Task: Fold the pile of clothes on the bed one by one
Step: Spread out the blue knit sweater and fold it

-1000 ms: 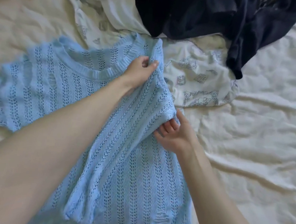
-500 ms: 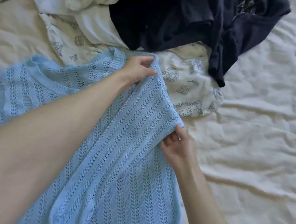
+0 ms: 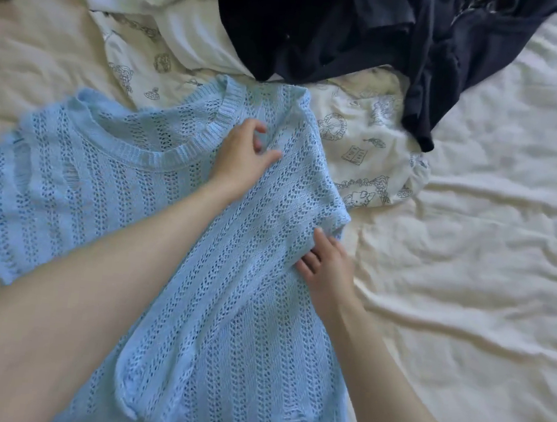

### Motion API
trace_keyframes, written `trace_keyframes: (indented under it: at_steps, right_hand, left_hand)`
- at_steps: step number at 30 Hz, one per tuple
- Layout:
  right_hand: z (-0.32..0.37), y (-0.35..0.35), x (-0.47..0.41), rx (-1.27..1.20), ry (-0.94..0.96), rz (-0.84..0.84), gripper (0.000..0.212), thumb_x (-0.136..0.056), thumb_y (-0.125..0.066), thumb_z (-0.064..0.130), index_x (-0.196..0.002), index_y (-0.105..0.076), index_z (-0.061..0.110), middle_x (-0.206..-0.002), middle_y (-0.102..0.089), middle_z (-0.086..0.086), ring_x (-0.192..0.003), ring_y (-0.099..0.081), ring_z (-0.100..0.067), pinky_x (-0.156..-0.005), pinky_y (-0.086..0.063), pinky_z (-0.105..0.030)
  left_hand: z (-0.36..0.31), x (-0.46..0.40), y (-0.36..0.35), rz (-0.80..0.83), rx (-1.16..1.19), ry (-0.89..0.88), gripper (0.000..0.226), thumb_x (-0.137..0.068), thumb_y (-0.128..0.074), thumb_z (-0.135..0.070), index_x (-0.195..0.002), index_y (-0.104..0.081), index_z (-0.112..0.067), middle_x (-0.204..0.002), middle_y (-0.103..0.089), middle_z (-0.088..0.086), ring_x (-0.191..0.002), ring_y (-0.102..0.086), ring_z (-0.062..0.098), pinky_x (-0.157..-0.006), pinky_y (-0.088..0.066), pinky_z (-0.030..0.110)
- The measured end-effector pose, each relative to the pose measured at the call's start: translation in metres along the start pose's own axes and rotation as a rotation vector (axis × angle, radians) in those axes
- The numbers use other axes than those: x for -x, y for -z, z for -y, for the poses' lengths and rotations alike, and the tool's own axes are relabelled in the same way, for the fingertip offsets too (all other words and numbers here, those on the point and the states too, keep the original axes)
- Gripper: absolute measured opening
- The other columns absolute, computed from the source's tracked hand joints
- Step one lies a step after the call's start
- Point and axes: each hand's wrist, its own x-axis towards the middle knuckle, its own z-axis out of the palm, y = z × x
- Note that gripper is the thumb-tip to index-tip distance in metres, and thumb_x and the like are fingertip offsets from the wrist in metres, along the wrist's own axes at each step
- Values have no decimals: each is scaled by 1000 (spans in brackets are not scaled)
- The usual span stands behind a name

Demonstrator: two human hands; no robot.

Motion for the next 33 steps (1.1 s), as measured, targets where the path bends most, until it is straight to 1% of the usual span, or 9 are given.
trace_keyframes:
  at_steps: [8,12,17,20,23,25,27,31,33]
  right_hand:
    - [-85,0,39,367,-116,99,27,-93,-59,24,-81,-38,12,-67,-30,-3,-57,-37,-15,-73,-44,-31]
    - [-118,-6,58,497,-215,199,24,-91,-62,21,-75,-46,13,-69,-44,-2,-65,-50,-15,-79,-53,-34]
    - [-151,-13,86,669,-247,306,15,-91,-62,16,-78,-54,15,-77,-59,-2,-67,-57,-16,-63,-54,-22]
    - [-164,-16,101,725,-273,361,15,-91,-61,17,-95,-60,2,-102,-67,-17,-90,-66,-28,-82,-56,-33]
    - [-177,-15,116,748,-258,427,15,-90,-63,19,-81,-55,9,-91,-70,-8,-81,-63,-13,-88,-53,-33]
    - [-186,-12,125,768,-221,473,13,-90,-64,18,-81,-55,18,-76,-69,13,-75,-64,-1,-83,-54,-25]
    - [-197,-8,130,784,-199,469,8,-91,-62,17,-97,-56,17,-89,-70,6,-83,-66,-8,-83,-54,-28]
    - [-213,-3,140,728,-186,430,14,-95,-54,15,-108,-51,11,-85,-64,0,-57,-64,-7,-75,-55,-29]
    - [-219,-2,145,691,-198,458,14,-95,-54,16,-107,-54,10,-83,-70,2,-62,-69,-10,-74,-56,-27]
  left_hand:
    - [134,171,35,-34,-65,340,39,-80,-74,-27,-111,-56,-11,-94,-52,3,-82,-52,20,-74,-42,31]
    - [177,238,50,134,-114,524,29,-81,-71,-35,-98,-59,-15,-85,-60,0,-76,-56,17,-63,-40,30]
    - [193,276,58,182,-53,530,15,-86,-67,-23,-73,-59,-21,-69,-60,-9,-66,-55,9,-58,-38,21]
    - [190,282,66,61,337,622,17,-93,-57,-16,-80,-58,-26,-75,-65,-8,-74,-64,15,-65,-54,31]
    - [190,286,75,51,612,690,8,-95,-54,-18,-90,-59,-21,-74,-70,-7,-66,-69,13,-50,-55,27]
    - [194,291,81,155,579,680,6,-93,-57,-16,-94,-58,-22,-80,-70,-6,-67,-69,8,-53,-53,23]
    - [200,297,83,214,496,655,17,-91,-56,-7,-96,-56,-23,-88,-67,-7,-72,-65,3,-56,-50,20]
    - [204,307,86,36,535,655,19,-95,-50,-6,-112,-57,-14,-94,-64,-4,-81,-62,10,-62,-54,27]
    - [207,313,88,-78,529,616,16,-96,-51,-15,-110,-58,-16,-93,-63,-8,-84,-62,12,-68,-54,28]
